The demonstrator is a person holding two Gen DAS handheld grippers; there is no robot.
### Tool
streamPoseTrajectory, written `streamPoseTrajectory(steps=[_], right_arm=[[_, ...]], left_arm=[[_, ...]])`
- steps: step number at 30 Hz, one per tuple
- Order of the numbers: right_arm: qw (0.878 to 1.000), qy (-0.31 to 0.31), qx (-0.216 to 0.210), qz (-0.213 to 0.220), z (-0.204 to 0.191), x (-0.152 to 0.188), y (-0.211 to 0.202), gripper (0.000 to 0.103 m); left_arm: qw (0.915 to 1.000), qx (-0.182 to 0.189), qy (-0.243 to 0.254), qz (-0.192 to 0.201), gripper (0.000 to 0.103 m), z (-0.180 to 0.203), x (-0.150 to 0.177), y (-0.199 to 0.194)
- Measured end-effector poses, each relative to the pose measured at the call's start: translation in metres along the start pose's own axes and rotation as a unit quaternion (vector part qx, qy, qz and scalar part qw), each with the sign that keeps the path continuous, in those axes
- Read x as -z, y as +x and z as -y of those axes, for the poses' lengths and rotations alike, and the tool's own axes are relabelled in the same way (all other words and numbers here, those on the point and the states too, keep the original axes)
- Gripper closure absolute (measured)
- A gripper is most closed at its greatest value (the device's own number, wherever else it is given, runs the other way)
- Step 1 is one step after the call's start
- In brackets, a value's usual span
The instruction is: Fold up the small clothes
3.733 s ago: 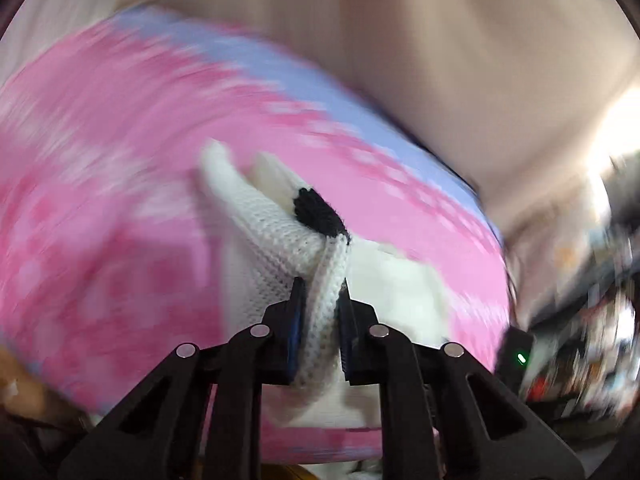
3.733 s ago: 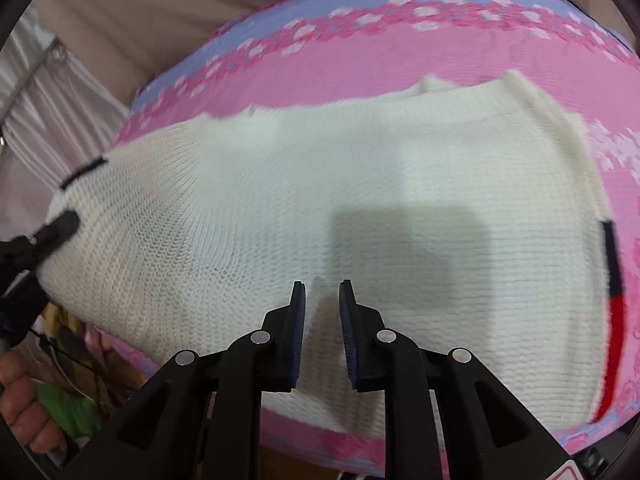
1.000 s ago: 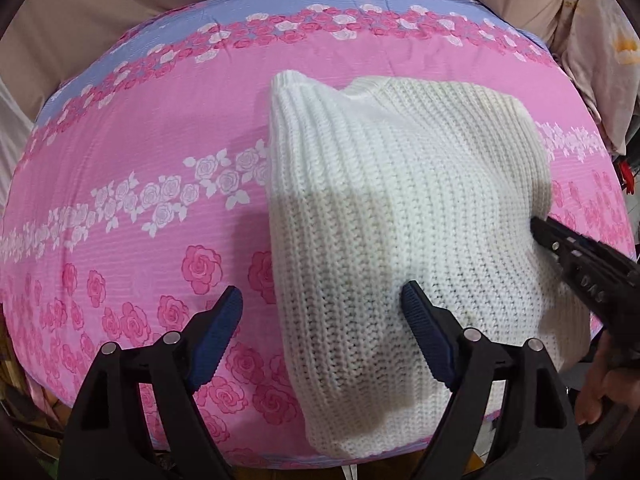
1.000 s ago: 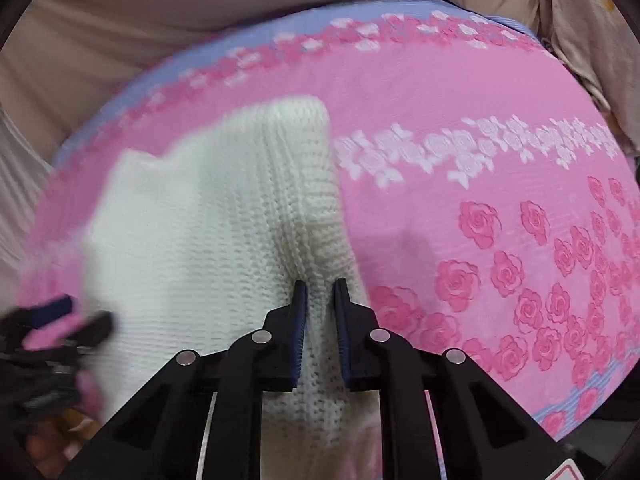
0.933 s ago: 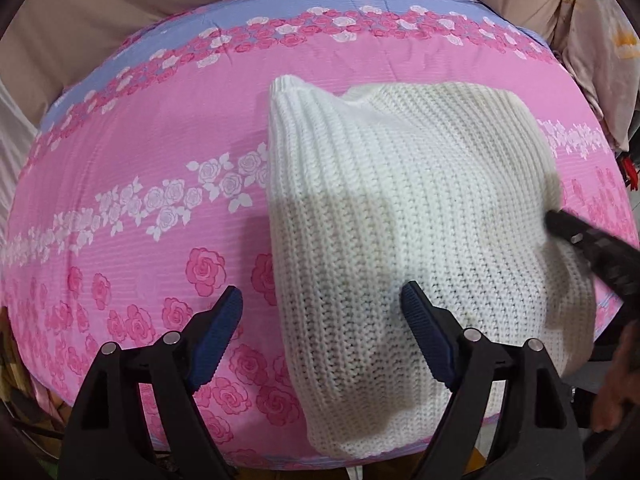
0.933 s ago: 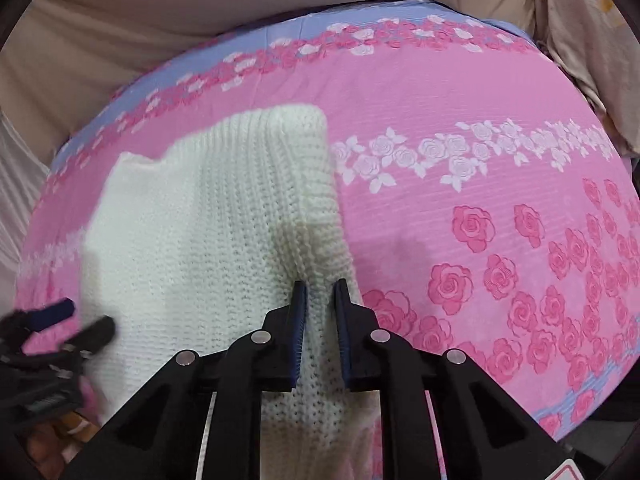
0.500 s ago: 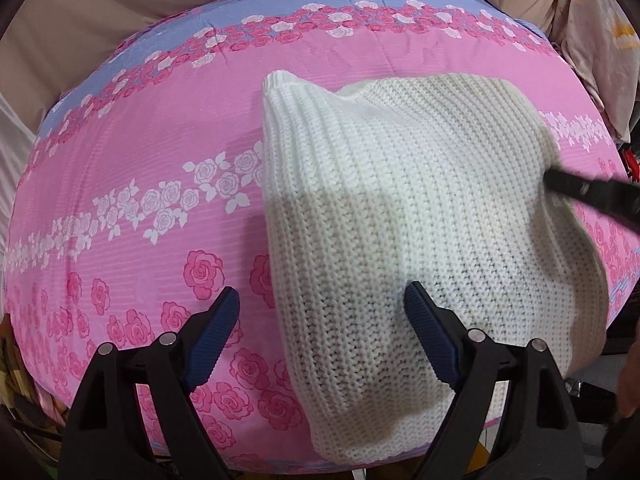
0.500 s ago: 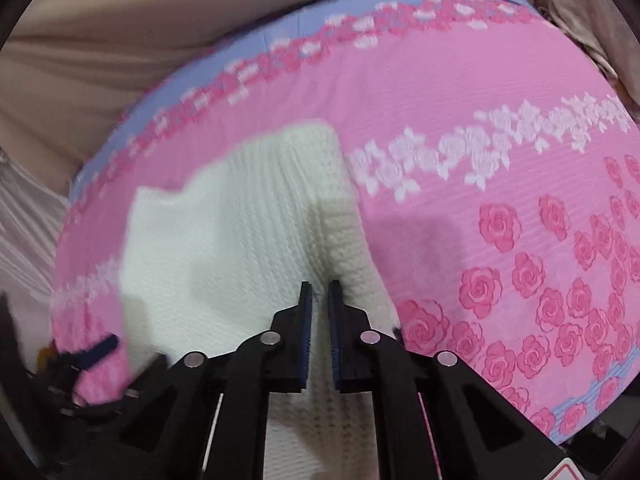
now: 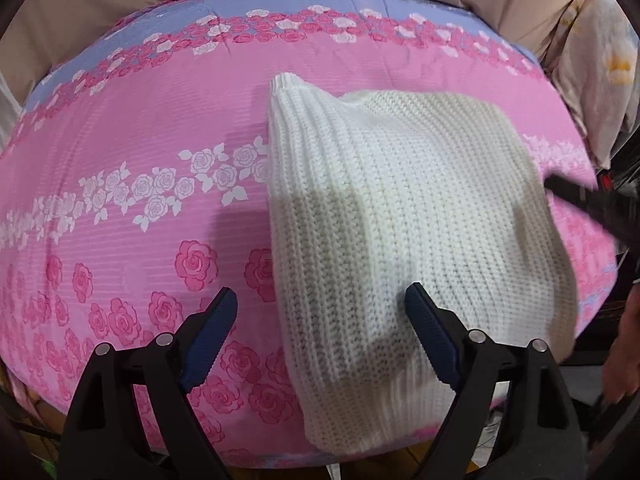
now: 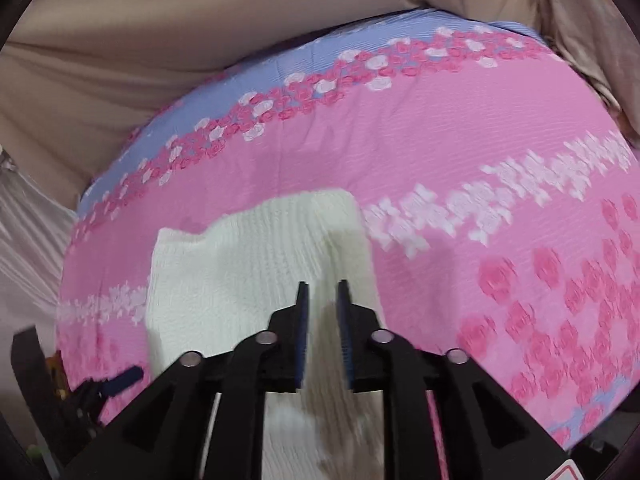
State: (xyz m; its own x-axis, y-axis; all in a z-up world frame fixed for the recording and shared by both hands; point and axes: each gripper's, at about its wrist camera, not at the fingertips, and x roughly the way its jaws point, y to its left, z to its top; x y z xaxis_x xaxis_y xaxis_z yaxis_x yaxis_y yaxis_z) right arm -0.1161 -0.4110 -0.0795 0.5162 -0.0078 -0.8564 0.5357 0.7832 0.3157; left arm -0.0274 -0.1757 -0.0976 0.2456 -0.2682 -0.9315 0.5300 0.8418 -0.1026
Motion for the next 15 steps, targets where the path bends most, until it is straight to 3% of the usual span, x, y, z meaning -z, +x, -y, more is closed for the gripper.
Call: streamPoseTrajectory(steps=[3,6,8,10,13,15], right_arm=[[0.999,0.032,-0.009,-0.036,0.029,0.047,-0.005,0.060],[0.995,0.056,-0.047,-0.073,0.038,0.083,0.004,0.056],[0.996,0.042,-0.032,-0.077,0.032,0.092,0.009,0.069],[0.996,0.048,-0.042,-0.058,0.025,0.087,-0.005,0.090],[0.996,0.055,-0.068,-0.024,0.025,0.077,-0.032,0.092],[0.996,0.053,-0.042,-0.052,0.035,0.084,-0.014,0.092]], left_arm=[[0.9996,0.017,-0.012,-0.020,0.020,-0.013,0.011,-0.002],[0.9981,0.035,-0.032,-0.040,0.018,-0.021,0.016,0.004],[0.9981,0.026,-0.034,-0.044,0.018,-0.019,0.016,0.006],[0.9987,0.006,-0.026,-0.043,0.019,-0.015,0.016,0.005],[0.9991,-0.016,-0.003,-0.038,0.019,-0.007,0.017,0.005],[0.9987,-0.013,-0.008,-0.048,0.018,-0.007,0.018,0.012]])
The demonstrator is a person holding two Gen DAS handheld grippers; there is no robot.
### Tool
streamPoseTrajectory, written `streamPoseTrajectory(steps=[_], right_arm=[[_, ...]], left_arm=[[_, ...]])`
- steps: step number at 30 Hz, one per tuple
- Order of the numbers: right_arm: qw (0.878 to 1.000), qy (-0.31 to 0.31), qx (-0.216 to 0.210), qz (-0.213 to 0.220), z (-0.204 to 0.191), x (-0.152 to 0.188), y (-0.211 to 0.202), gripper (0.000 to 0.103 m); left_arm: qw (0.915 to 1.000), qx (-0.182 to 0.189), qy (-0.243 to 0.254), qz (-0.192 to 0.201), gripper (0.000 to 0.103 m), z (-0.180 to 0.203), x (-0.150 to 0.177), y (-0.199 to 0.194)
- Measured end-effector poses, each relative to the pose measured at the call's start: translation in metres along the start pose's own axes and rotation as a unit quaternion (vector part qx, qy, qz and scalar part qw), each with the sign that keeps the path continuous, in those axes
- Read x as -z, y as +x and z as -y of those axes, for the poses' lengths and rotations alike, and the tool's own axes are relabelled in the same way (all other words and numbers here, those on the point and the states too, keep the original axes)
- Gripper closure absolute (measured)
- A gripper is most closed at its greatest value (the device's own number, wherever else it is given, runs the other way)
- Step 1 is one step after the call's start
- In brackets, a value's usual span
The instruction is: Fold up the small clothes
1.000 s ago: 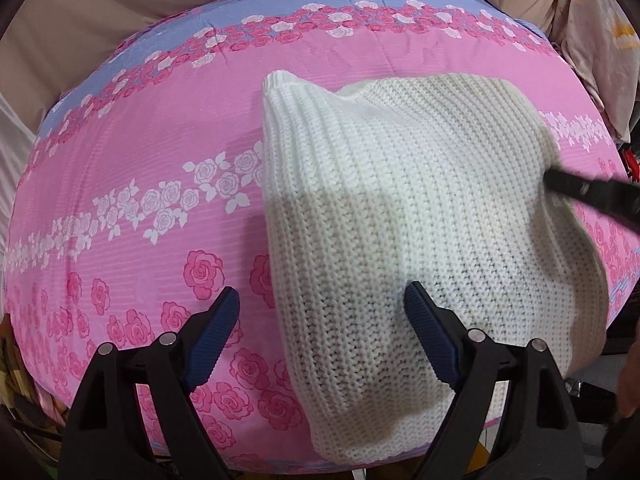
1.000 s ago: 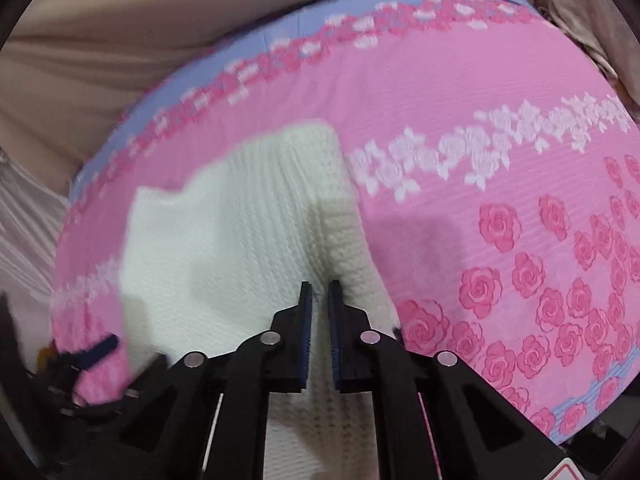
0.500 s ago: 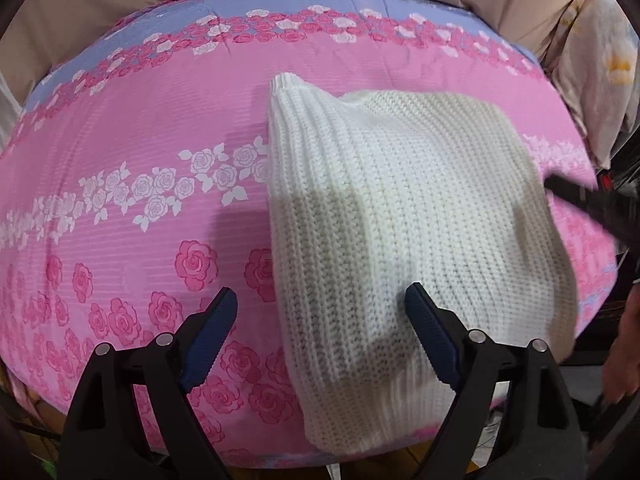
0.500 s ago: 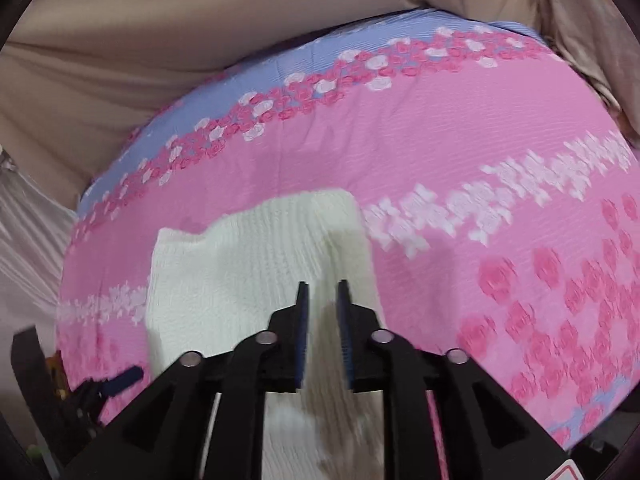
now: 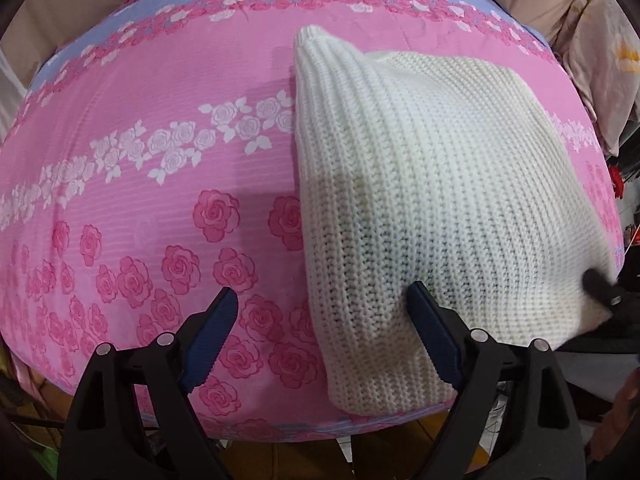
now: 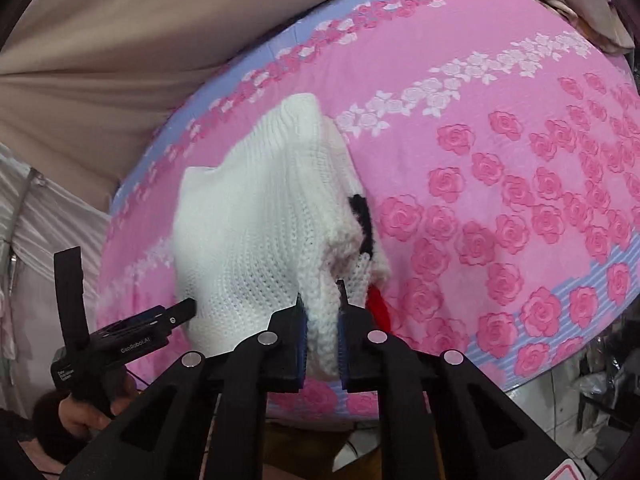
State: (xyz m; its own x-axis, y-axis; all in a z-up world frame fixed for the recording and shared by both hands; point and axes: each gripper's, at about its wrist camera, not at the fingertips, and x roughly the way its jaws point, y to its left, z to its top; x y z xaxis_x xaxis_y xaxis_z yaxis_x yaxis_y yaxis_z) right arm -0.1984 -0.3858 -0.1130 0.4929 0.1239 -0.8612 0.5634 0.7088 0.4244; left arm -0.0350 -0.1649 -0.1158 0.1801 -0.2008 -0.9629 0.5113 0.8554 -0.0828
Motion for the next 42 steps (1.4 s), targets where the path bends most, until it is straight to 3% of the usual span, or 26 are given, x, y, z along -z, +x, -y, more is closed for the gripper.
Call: streamPoseTrajectory(steps=[1,2,4,6,10,12,15,17,18,21,24,27,31,32,34,36,37,40,42], right_arm=[[0.999,-0.003,0.030,-0.030,0.011,0.008,0.025,0.092],[0.999,0.000,0.028,-0.038,0.020,0.015,0.041,0.090],[0.999,0.029,0.003,-0.027,0.030,0.016,0.035,0.084],[0.999,0.041,0.016,-0.018,0.023,0.007,0.014,0.083],[0.997,-0.047,0.039,0.050,-0.023,-0.006,-0.033,0.086],[0.994,-0.088,0.030,0.053,-0.051,-0.016,-0.034,0.090],[0.991,-0.118,0.038,0.043,-0.077,-0.019,-0.009,0.091],[0.990,-0.123,0.065,-0.005,-0.065,-0.017,0.029,0.091],[0.989,-0.122,0.075,-0.041,-0.057,-0.013,0.058,0.097],[0.991,-0.111,0.070,-0.035,-0.057,-0.019,0.047,0.100],[0.992,-0.105,0.068,0.002,-0.060,-0.023,0.014,0.099],[0.988,-0.110,0.103,-0.030,-0.046,-0.022,0.042,0.100],[0.991,-0.098,0.089,-0.025,-0.047,-0.025,0.043,0.102],[0.993,-0.089,0.079,-0.011,-0.049,-0.026,0.032,0.098],[0.996,-0.068,0.051,0.018,-0.047,-0.028,0.010,0.081],[0.996,-0.058,0.054,0.040,-0.038,-0.028,-0.001,0.063],[0.996,-0.058,0.060,0.043,-0.032,-0.029,-0.001,0.053],[0.997,-0.042,0.071,0.007,-0.012,-0.028,0.017,0.042],[0.999,-0.024,0.033,-0.022,-0.003,-0.027,0.032,0.039]], left_arm=[[1.0000,0.006,-0.003,-0.005,0.018,0.000,0.000,0.003],[0.9999,0.010,-0.005,-0.010,0.016,0.000,0.001,0.007],[0.9999,0.007,-0.006,-0.011,0.016,0.001,0.000,0.008],[1.0000,-0.002,0.007,0.003,0.018,0.006,-0.002,-0.004],[0.9976,-0.007,0.033,0.060,0.022,0.024,-0.007,-0.040],[0.9966,-0.008,0.043,0.070,0.022,0.035,-0.014,-0.044],[0.9975,-0.027,0.047,0.045,0.022,0.040,-0.020,-0.020],[0.9981,-0.039,0.043,0.019,0.020,0.036,-0.017,-0.001],[0.9988,-0.035,0.034,0.007,0.020,0.031,-0.016,0.007],[0.9992,-0.032,0.024,0.003,0.019,0.026,-0.015,0.009],[0.9986,-0.040,0.034,0.009,0.019,0.027,-0.015,0.006],[0.9984,-0.041,0.036,0.011,0.019,0.028,-0.013,0.007],[0.9982,-0.043,0.039,0.013,0.019,0.032,-0.014,0.004],[0.9987,-0.035,0.035,0.015,0.020,0.032,-0.014,0.002],[0.9990,0.030,0.000,0.034,0.020,0.022,-0.013,-0.009],[0.9947,0.077,-0.045,0.051,0.016,0.005,-0.011,-0.018],[0.9931,0.084,-0.064,0.053,0.015,-0.003,-0.011,-0.017],[0.9847,0.116,-0.128,0.019,0.014,-0.027,-0.013,0.002],[0.9715,0.163,-0.172,-0.010,0.014,-0.039,-0.011,0.021]])
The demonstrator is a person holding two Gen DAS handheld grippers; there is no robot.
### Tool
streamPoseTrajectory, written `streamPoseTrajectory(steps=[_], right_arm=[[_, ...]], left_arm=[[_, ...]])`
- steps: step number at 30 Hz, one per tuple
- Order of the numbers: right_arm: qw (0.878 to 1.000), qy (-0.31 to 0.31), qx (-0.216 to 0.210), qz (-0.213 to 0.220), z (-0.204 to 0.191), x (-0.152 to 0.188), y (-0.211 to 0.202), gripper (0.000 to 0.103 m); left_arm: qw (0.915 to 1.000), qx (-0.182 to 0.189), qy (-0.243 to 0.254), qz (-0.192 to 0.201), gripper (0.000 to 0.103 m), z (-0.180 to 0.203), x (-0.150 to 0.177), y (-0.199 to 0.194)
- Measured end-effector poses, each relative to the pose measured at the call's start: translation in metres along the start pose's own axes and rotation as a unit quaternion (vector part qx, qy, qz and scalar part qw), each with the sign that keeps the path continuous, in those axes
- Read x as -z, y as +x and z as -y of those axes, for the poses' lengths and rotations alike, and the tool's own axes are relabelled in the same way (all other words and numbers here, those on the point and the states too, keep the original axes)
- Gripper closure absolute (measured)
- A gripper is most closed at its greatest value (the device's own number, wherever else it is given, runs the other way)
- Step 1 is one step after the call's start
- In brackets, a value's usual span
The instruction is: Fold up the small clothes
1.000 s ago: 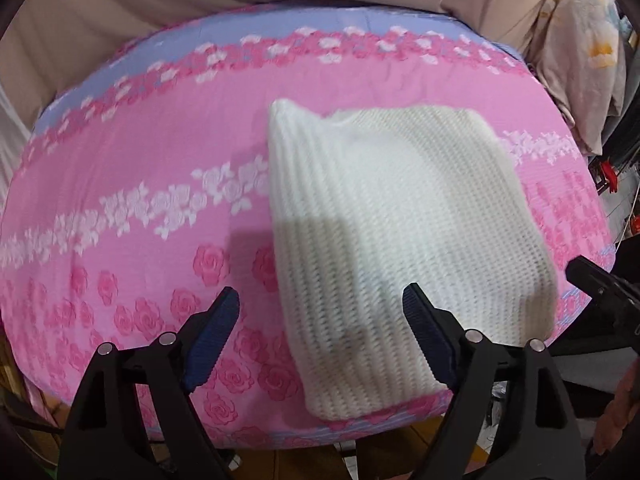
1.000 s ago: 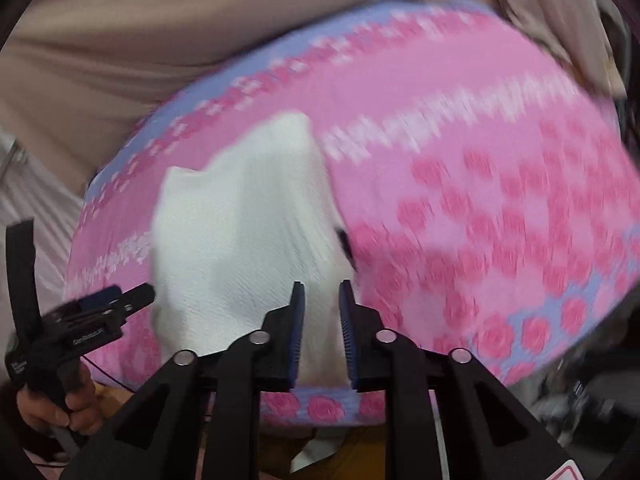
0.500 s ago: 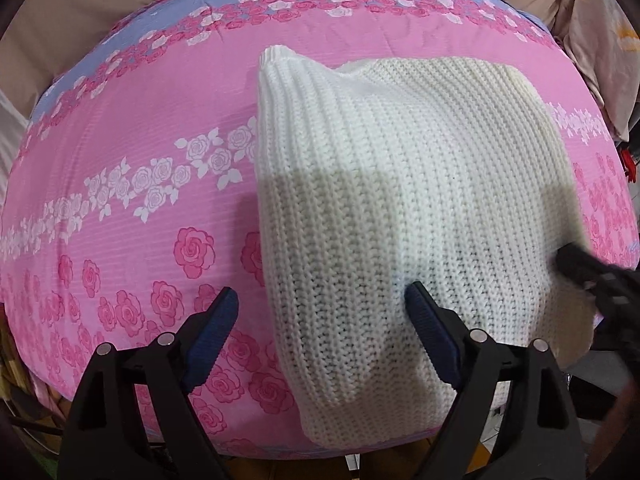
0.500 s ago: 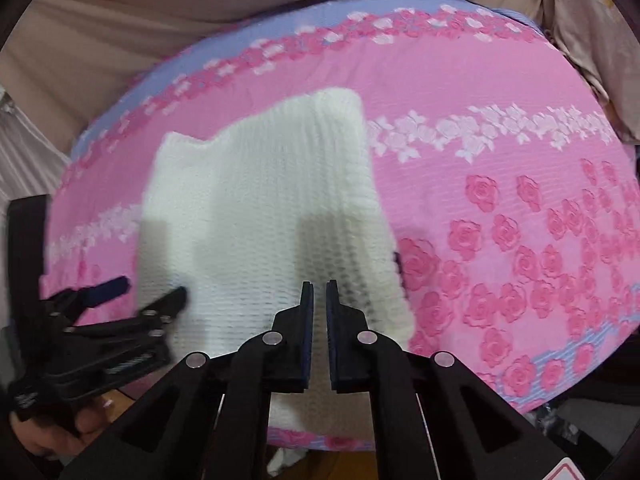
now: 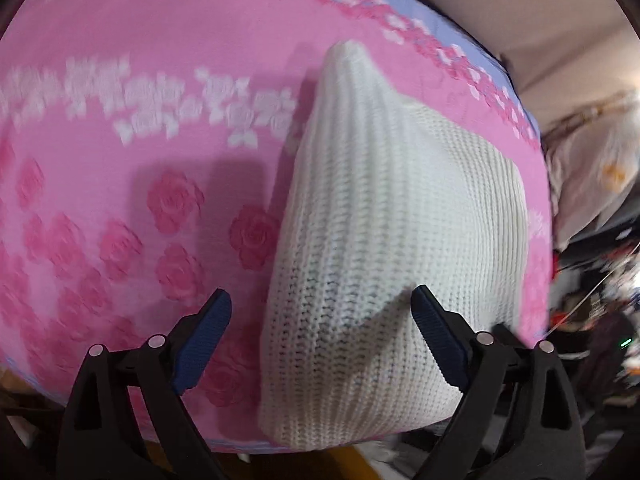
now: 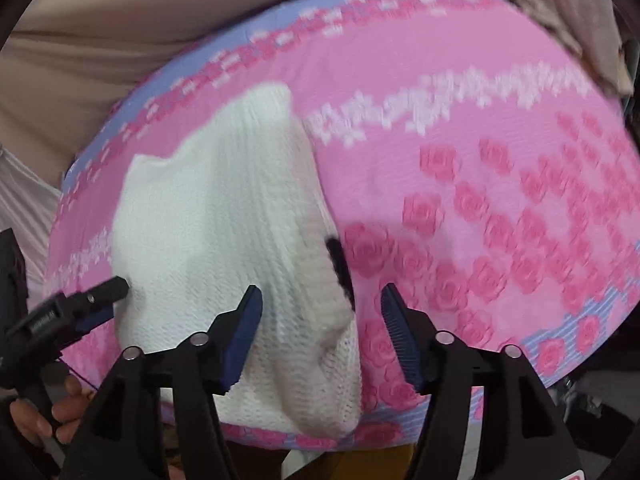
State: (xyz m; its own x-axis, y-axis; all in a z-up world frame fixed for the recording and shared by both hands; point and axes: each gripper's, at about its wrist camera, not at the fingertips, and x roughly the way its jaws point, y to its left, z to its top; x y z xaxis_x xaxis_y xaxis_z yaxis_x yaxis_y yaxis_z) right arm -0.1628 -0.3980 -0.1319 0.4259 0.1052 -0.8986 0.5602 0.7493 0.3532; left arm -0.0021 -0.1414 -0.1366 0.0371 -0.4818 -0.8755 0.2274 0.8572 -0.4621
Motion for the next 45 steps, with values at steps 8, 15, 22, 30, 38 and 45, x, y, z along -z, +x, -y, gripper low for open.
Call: streamPoseTrajectory(steps=[8,15,22,30,38,45], right_arm=[[0.989,0.082,-0.118,-0.034,0.015,-0.002,0.043,0.017],[0.992,0.061,-0.114,-0.013,-0.008,-0.018,0.052,0.041],[0.989,0.059,-0.130,0.033,-0.021,-0.014,0.003,0.068],[0.988,0.109,-0.108,-0.020,0.019,0.012,0.028,0.062],[0.981,0.133,-0.135,-0.030,0.030,0.008,0.045,0.040],[0.980,0.119,-0.160,0.011,0.016,0.003,0.015,0.066]], left_arm=[[0.9990,0.035,-0.024,-0.014,0.005,0.001,0.002,0.026],[0.9993,0.004,0.021,-0.031,0.024,0.034,-0.006,0.036],[0.9973,0.010,0.064,-0.035,0.052,0.056,-0.003,0.004],[0.9908,-0.038,0.111,-0.068,0.047,0.069,0.024,0.029],[0.9931,-0.044,0.093,-0.056,0.026,0.071,0.014,0.047],[0.9929,0.009,0.102,-0.060,0.056,0.077,0.009,0.020]])
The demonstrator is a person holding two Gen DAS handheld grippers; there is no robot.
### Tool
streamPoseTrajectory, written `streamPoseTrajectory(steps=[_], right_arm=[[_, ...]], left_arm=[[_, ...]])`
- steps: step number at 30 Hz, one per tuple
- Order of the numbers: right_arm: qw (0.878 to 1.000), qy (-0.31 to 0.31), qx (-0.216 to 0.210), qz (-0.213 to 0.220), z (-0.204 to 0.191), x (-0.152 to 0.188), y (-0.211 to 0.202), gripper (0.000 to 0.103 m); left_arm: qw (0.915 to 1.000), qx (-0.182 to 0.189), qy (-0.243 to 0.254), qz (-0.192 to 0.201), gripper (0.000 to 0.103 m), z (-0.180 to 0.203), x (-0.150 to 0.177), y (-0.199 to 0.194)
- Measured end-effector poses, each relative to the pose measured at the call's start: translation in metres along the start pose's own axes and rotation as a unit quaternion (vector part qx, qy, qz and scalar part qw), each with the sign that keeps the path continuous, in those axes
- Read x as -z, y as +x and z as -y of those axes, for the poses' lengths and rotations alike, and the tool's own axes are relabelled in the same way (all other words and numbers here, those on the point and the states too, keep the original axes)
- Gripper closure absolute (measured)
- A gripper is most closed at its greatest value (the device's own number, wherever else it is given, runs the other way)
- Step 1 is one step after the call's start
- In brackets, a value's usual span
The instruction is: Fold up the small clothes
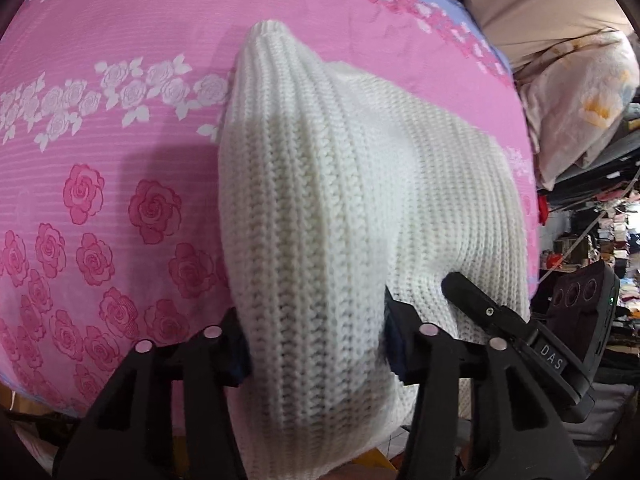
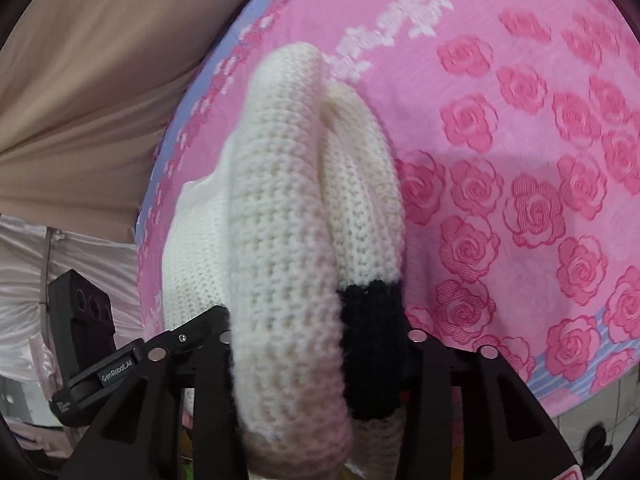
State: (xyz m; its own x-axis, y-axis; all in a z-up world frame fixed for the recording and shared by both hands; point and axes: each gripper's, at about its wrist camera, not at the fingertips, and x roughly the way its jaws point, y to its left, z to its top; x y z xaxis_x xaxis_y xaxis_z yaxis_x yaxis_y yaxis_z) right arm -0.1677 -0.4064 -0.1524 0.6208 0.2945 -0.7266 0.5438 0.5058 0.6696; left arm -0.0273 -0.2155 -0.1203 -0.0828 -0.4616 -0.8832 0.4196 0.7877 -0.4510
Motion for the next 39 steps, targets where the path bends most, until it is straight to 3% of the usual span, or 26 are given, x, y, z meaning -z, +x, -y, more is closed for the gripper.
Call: streamPoseTrajectory(steps=[5,8,11,15,20,22,25,28,30,31,33,35,36,37,39], right_arm=[[0.997,-0.041,-0.025,0.067,-0.037,0.000,-0.061,0.067],[0.988,-0.079,-0.043,0.127,-0.064,-0.002,-0.116,0.067],[0.970,-0.135,-0.057,0.192,-0.097,-0.002,-0.168,0.067],[0.934,-0.209,-0.092,0.275,-0.146,0.007,-0.226,0.066],[0.898,-0.266,-0.141,0.322,-0.211,0.013,-0.242,0.066],[0.887,-0.283,-0.158,0.329,-0.236,0.014,-0.238,0.065],[0.887,-0.288,-0.183,0.311,-0.268,0.009,-0.217,0.065],[0.895,-0.294,-0.185,0.280,-0.289,0.001,-0.179,0.064],[0.908,-0.288,-0.176,0.249,-0.292,-0.007,-0.138,0.061],[0.914,-0.288,-0.163,0.236,-0.288,-0.008,-0.111,0.054],[0.935,-0.273,-0.103,0.200,-0.264,-0.017,-0.040,0.051],[0.962,-0.236,0.005,0.135,-0.220,-0.022,0.040,0.050],[0.969,-0.218,0.052,0.104,-0.202,-0.018,0.065,0.056],[0.975,-0.197,0.077,0.068,-0.183,-0.011,0.082,0.073],[0.983,-0.170,0.052,0.042,-0.162,0.008,0.083,0.076]], left_arm=[[0.9963,0.063,0.048,0.035,0.057,0.035,0.003,-0.050],[0.9872,0.100,0.096,0.079,0.057,0.066,0.004,-0.093],[0.9684,0.128,0.158,0.144,0.057,0.098,0.007,-0.144],[0.9347,0.152,0.212,0.242,0.057,0.121,0.014,-0.214],[0.8974,0.130,0.245,0.343,0.056,0.113,0.020,-0.294],[0.8883,0.109,0.248,0.371,0.055,0.099,0.022,-0.319],[0.8831,0.082,0.237,0.396,0.054,0.066,0.018,-0.343],[0.8933,0.055,0.210,0.393,0.052,0.028,-0.003,-0.337],[0.9108,0.032,0.177,0.372,0.044,-0.004,-0.022,-0.316],[0.9202,0.017,0.161,0.356,0.041,-0.022,-0.033,-0.297],[0.9348,-0.026,0.129,0.330,0.032,-0.064,-0.048,-0.249],[0.9525,-0.104,0.079,0.275,0.035,-0.115,-0.059,-0.179],[0.9575,-0.136,0.058,0.248,0.043,-0.139,-0.055,-0.154],[0.9630,-0.160,0.032,0.215,0.046,-0.159,-0.051,-0.132],[0.9693,-0.144,-0.006,0.199,0.047,-0.188,-0.031,-0.122]])
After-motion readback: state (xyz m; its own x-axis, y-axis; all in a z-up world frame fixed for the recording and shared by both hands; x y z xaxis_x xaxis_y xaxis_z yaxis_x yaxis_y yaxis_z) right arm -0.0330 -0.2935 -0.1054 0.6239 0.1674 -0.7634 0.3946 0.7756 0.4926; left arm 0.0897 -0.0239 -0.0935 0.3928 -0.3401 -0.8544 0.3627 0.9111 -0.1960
